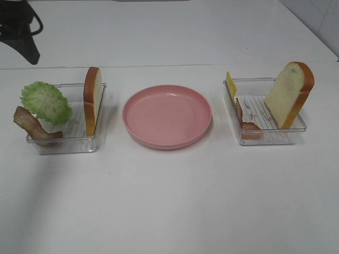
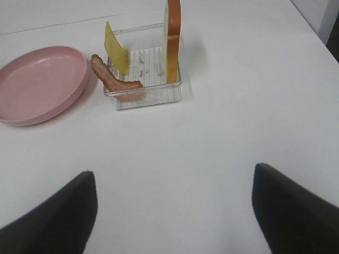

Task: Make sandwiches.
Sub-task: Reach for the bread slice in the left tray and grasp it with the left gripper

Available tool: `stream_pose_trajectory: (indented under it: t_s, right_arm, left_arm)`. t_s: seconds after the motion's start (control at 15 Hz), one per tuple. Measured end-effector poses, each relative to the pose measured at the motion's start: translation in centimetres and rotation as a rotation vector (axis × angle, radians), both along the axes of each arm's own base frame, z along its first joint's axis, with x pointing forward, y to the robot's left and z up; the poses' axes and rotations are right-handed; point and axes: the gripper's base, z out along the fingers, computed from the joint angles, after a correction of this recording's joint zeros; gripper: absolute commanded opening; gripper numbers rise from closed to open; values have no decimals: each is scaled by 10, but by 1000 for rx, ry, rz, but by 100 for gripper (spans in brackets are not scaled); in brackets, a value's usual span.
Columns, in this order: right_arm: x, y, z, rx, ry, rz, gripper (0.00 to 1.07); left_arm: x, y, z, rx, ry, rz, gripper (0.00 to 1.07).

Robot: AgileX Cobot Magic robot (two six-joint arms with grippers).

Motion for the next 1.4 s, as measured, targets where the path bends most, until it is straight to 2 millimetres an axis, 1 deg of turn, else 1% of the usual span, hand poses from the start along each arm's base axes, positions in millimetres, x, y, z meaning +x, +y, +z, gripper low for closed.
stream_pose_trajectory:
  t_s: [0.27, 0.4, 0.53, 0.67, 0.87, 1.13, 1.2, 1.33, 1.4]
  right_arm:
    - [0, 0, 0, 0, 0, 0, 76]
    - [0, 0, 0, 0, 0, 0, 76]
    - [0, 0, 0, 0, 0, 0, 76]
    - [0, 0, 0, 0, 0, 0, 76]
    - [0, 0, 0, 0, 0, 0, 76]
    - [0, 0, 0, 0, 0, 0, 76]
    - [0, 0, 0, 0, 0, 0, 76]
    - [0, 0, 0, 0, 0, 0, 76]
    - [0, 0, 0, 0, 0, 0, 76]
  left_arm:
    - [33, -43, -24, 50, 34, -19, 77]
    - [47, -61, -38, 50, 56, -28, 77]
    - [60, -72, -51, 51, 73, -33, 77]
    - [73, -78, -67, 59, 97, -33, 77]
    - [90, -84, -84, 57, 90, -34, 77]
    - [96, -87, -101, 63, 111, -35, 76]
    - [96, -87, -104, 66, 118, -35, 71]
    - [97, -86, -107, 75, 124, -37, 54]
    - [97, -85, -109, 89, 126, -39, 43]
